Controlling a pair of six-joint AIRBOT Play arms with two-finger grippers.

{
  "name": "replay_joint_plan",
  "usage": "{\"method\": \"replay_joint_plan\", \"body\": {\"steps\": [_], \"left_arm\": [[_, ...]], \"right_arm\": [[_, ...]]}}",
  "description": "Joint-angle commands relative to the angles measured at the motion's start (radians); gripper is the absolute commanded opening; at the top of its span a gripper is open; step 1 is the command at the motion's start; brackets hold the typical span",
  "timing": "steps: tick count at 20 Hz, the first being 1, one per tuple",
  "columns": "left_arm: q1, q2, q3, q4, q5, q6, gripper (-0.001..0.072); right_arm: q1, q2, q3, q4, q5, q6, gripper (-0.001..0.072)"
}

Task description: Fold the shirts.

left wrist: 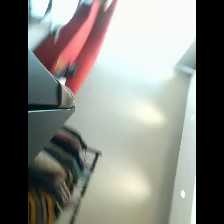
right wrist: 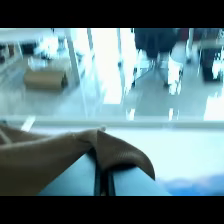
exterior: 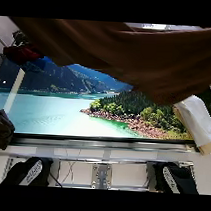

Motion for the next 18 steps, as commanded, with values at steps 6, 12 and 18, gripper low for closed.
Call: {"method": "replay_joint_plan", "body": {"steps": [6, 12, 18], "left_arm": [[0.011, 0.080, 0.254, 0.995, -0.208, -0.549, 0.0008], [-0.003, -0.301, 0.135, 1.106, -0.475, -0.597, 0.0008], [-0.111, -0.788, 0.046, 1.110, -0.149, -0.626, 0.0023]], "right_arm": [[0.000, -0.070, 0.133, 0.052, 0.188, 0.038, 0.0026], [0.003, -0.458, -0.108, 0.151, 0.127, -0.024, 0.0027], [0.003, -0.961, -0.259, 0.336, -0.178, -0.068, 0.0030]]}}
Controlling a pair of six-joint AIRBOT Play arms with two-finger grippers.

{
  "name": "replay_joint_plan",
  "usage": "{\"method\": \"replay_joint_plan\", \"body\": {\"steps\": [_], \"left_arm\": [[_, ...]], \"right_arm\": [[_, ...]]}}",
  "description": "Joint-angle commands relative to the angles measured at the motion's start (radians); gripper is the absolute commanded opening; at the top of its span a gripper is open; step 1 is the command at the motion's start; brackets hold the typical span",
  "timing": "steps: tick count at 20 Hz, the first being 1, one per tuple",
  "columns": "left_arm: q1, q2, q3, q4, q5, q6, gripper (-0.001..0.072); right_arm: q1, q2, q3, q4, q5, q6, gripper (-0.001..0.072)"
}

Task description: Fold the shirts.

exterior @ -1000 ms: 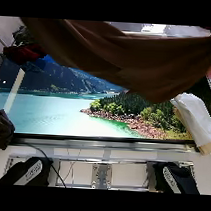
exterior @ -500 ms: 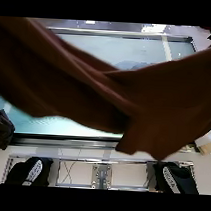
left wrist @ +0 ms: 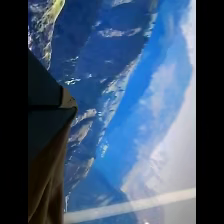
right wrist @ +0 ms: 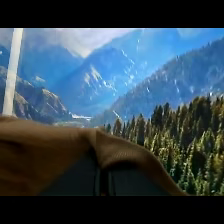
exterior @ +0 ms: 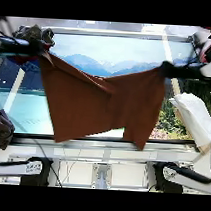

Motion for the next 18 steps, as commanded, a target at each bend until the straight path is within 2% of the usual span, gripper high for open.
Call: {"method": "replay_joint_plan", "body": {"steps": [1, 2, 3, 4, 5, 7, 8, 9, 11, 13, 14, 16, 18], "left_arm": [[-0.056, -0.249, -0.026, -0.092, 0.274, -0.028, 0.0140], [-0.063, -0.271, -0.026, -0.182, 0.386, -0.021, 0.0431], [-0.066, -0.275, -0.026, -0.283, 0.513, -0.018, 0.0674], [-0.066, -0.272, -0.013, -0.355, 0.606, 0.006, 0.0700], [-0.063, -0.268, 0.020, -0.381, 0.649, 0.051, 0.0699], [-0.053, -0.252, 0.116, -0.378, 0.585, 0.139, 0.0686], [-0.047, -0.234, 0.163, -0.376, 0.520, 0.176, 0.0607], [-0.042, -0.210, 0.196, -0.376, 0.463, 0.196, 0.0548], [-0.028, -0.127, 0.217, -0.371, 0.360, 0.227, 0.0545], [-0.016, -0.046, 0.217, -0.356, 0.262, 0.258, 0.0545], [-0.011, -0.012, 0.217, -0.330, 0.208, 0.258, 0.0545], [-0.002, 0.033, 0.211, -0.261, 0.085, 0.225, 0.0545], [0.003, 0.051, 0.198, -0.170, -0.077, 0.143, 0.0545]], "right_arm": [[0.000, -0.277, -0.051, 0.174, -0.237, -0.026, 0.0067], [0.000, -0.312, -0.051, 0.237, -0.321, -0.047, 0.0213], [0.000, -0.330, -0.051, 0.308, -0.415, -0.077, 0.0372], [0.000, -0.328, -0.050, 0.359, -0.498, -0.120, 0.0377], [-0.002, -0.314, -0.050, 0.408, -0.563, -0.170, 0.0377], [-0.022, -0.268, -0.050, 0.404, -0.610, -0.233, 0.0382], [-0.047, -0.233, -0.050, 0.370, -0.580, -0.235, 0.0383], [-0.085, -0.198, -0.051, 0.342, -0.504, -0.225, 0.0384], [-0.188, -0.144, -0.053, 0.329, -0.217, -0.226, 0.0384], [-0.289, -0.114, -0.094, 0.237, 0.063, -0.205, 0.0384], [-0.334, -0.102, -0.146, 0.196, 0.148, -0.188, 0.0384], [-0.404, -0.082, -0.274, 0.163, 0.211, -0.183, 0.0384], [-0.448, -0.066, -0.398, 0.161, 0.176, -0.193, 0.0384]]}}
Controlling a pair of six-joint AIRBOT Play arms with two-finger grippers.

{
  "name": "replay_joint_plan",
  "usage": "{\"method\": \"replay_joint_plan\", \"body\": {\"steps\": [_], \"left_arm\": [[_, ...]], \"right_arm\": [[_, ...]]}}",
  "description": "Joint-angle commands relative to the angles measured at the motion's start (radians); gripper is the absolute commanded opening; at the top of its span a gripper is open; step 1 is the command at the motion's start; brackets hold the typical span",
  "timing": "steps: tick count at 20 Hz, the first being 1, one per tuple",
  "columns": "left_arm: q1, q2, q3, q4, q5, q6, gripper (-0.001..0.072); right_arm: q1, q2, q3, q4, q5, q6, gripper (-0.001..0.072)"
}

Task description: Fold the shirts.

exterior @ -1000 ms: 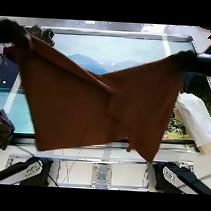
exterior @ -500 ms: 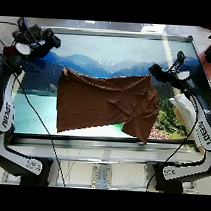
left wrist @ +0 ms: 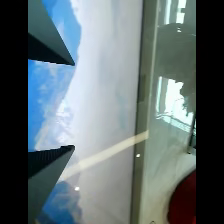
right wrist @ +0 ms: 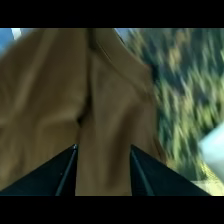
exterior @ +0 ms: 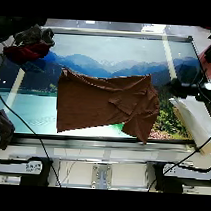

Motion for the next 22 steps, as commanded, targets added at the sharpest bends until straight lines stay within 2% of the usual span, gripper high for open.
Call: {"method": "replay_joint_plan", "body": {"steps": [1, 4, 6, 10, 12, 20, 22], "left_arm": [[0.010, 0.060, -0.030, 0.146, -0.274, -0.108, 0.0545], [0.010, 0.120, -0.200, 0.196, -0.289, -0.189, 0.0539], [0.010, 0.203, -0.397, 0.273, -0.257, -0.259, 0.0480], [0.010, 0.435, -0.836, 0.378, -0.058, -0.441, 0.0480], [0.010, 0.513, -0.972, 0.390, -0.028, -0.528, 0.0480], [0.010, 0.554, -1.038, 0.394, -0.070, -0.547, 0.0480], [0.010, 0.554, -1.038, 0.398, -0.080, -0.546, 0.0480]], "right_arm": [[-0.095, 0.030, -0.195, -0.040, 0.082, -0.011, 0.0384], [-0.094, 0.030, -0.293, -0.021, 0.015, -0.014, 0.0385], [-0.094, 0.030, -0.322, -0.019, -0.007, -0.014, 0.0384], [-0.093, 0.030, -0.338, 0.072, -0.036, -0.041, 0.0384], [-0.092, 0.030, -0.338, 0.107, -0.064, -0.040, 0.0384], [0.040, 0.014, -0.338, 0.120, -0.121, -0.029, 0.0382], [0.034, 0.015, -0.338, 0.104, -0.137, 0.020, 0.0374]]}}
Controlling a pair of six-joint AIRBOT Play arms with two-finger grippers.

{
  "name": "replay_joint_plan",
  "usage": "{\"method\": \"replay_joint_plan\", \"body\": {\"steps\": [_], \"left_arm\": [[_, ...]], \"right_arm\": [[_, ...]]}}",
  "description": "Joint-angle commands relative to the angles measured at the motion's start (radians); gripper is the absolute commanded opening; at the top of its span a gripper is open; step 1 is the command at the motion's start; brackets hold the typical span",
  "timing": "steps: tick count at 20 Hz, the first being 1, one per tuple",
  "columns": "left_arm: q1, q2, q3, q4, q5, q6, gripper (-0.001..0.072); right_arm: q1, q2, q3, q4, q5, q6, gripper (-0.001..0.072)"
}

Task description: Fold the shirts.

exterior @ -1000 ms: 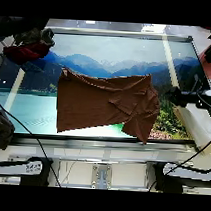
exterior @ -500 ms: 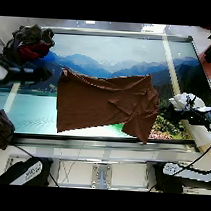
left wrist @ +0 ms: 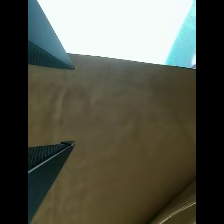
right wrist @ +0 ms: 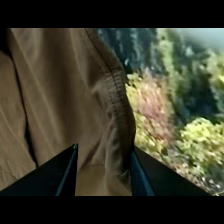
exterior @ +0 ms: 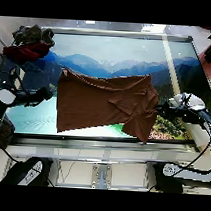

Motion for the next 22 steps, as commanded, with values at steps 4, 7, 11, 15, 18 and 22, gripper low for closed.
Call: {"method": "replay_joint_plan", "body": {"steps": [4, 7, 11, 15, 18, 22], "left_arm": [[0.001, 0.007, -0.012, 0.009, -0.023, -0.008, 0.0480], [0.001, 0.007, -0.016, 0.080, -0.087, -0.021, 0.0480], [0.001, 0.039, -0.173, 0.199, -0.171, -0.293, 0.0478], [0.001, 0.088, -0.356, 0.001, -0.130, -0.405, 0.0478], [0.000, 0.088, -0.436, -0.110, -0.135, -0.410, 0.0478], [0.000, 0.087, -0.458, -0.119, -0.057, -0.407, 0.0477]], "right_arm": [[0.031, -0.002, 0.000, -0.004, -0.016, 0.035, 0.0052], [0.033, 0.016, 0.000, 0.043, 0.000, 0.003, 0.0031], [0.033, 0.084, 0.025, 0.031, 0.045, -0.018, 0.0031], [0.033, 0.136, 0.032, 0.035, 0.067, -0.041, 0.0031], [0.034, 0.151, 0.032, 0.039, 0.068, -0.054, 0.0031], [0.034, 0.152, 0.032, 0.055, 0.067, -0.067, 0.0031]]}}
